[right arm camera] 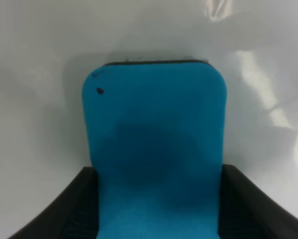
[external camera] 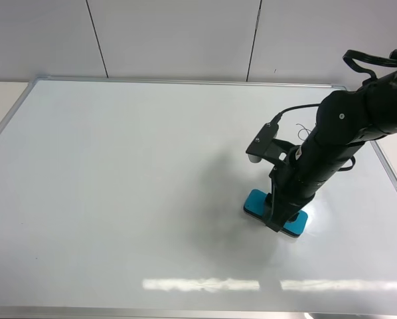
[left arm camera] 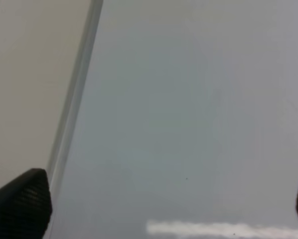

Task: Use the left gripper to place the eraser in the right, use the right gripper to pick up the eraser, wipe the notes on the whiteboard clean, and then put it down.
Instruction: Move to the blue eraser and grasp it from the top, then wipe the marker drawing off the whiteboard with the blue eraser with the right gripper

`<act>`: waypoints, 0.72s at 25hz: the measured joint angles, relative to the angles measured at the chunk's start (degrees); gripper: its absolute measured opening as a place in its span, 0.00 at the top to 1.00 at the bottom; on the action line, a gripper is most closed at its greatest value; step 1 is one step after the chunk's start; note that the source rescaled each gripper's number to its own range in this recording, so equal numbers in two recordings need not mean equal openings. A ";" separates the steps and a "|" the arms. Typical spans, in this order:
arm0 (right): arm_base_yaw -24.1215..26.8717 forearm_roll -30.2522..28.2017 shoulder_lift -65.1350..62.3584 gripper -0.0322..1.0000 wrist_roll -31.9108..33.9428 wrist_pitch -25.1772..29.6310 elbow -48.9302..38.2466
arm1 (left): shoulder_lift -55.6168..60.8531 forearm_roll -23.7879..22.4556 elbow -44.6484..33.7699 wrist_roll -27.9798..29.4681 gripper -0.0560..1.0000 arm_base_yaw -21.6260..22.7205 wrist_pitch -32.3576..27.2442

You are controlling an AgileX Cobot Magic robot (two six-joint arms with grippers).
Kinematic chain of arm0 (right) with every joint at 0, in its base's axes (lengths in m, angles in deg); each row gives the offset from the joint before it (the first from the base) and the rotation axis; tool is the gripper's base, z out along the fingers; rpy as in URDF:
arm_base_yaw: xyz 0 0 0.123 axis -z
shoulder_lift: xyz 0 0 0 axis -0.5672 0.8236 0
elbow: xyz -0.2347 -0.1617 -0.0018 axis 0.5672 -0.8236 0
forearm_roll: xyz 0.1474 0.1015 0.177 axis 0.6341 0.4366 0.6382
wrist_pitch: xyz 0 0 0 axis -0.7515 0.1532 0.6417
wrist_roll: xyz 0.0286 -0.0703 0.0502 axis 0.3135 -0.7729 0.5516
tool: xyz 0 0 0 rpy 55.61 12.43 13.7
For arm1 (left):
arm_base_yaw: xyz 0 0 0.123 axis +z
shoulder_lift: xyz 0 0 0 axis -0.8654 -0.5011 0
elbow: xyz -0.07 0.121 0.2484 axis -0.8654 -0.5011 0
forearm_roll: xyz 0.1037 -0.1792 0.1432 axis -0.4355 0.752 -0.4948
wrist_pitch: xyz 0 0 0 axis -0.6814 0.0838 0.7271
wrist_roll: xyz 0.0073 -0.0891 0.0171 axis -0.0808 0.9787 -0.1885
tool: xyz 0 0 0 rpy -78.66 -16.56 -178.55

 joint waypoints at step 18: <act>8.49 -1.15 -5.40 0.97 13.97 2.14 4.72 | 0.00 0.06 0.00 0.00 0.00 0.00 0.00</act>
